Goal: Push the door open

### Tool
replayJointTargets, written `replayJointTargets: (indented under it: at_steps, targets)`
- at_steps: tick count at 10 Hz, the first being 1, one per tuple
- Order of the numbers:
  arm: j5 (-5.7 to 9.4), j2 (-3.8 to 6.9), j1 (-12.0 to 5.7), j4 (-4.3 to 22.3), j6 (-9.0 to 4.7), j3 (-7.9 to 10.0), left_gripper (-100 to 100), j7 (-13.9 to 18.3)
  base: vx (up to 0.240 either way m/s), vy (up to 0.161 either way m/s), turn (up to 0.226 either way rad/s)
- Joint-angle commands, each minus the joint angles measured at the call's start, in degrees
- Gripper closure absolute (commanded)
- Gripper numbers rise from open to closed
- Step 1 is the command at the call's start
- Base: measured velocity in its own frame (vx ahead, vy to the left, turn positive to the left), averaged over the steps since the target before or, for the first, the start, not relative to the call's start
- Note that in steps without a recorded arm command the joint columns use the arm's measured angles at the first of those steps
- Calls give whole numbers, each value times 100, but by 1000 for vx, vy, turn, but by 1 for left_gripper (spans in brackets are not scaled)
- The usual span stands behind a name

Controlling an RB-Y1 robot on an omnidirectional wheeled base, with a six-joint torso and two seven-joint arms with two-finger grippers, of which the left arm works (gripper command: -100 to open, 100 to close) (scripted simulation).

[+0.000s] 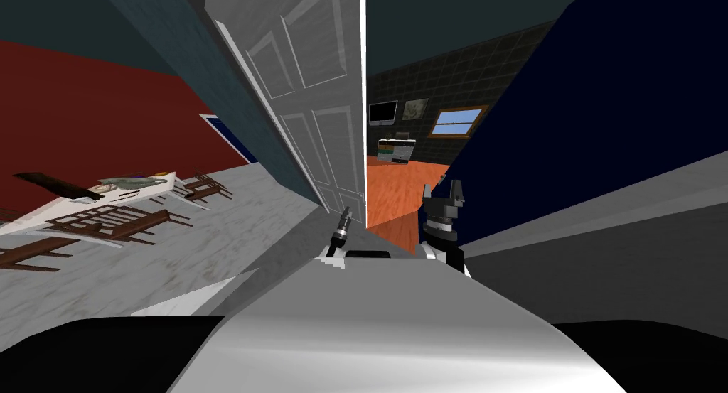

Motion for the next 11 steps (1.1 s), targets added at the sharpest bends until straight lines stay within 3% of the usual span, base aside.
replayJointTargets:
  at_steps: [1,7,11]
  targets:
    - [-13,-1,-39,261,-50,-84,-100,-1,66,76,-111]
    - [-32,11,-290,1175,-177,-316,-100,29,76,84,-84]
    - [-42,9,-408,1608,-237,-426,-100,44,57,64,-59]
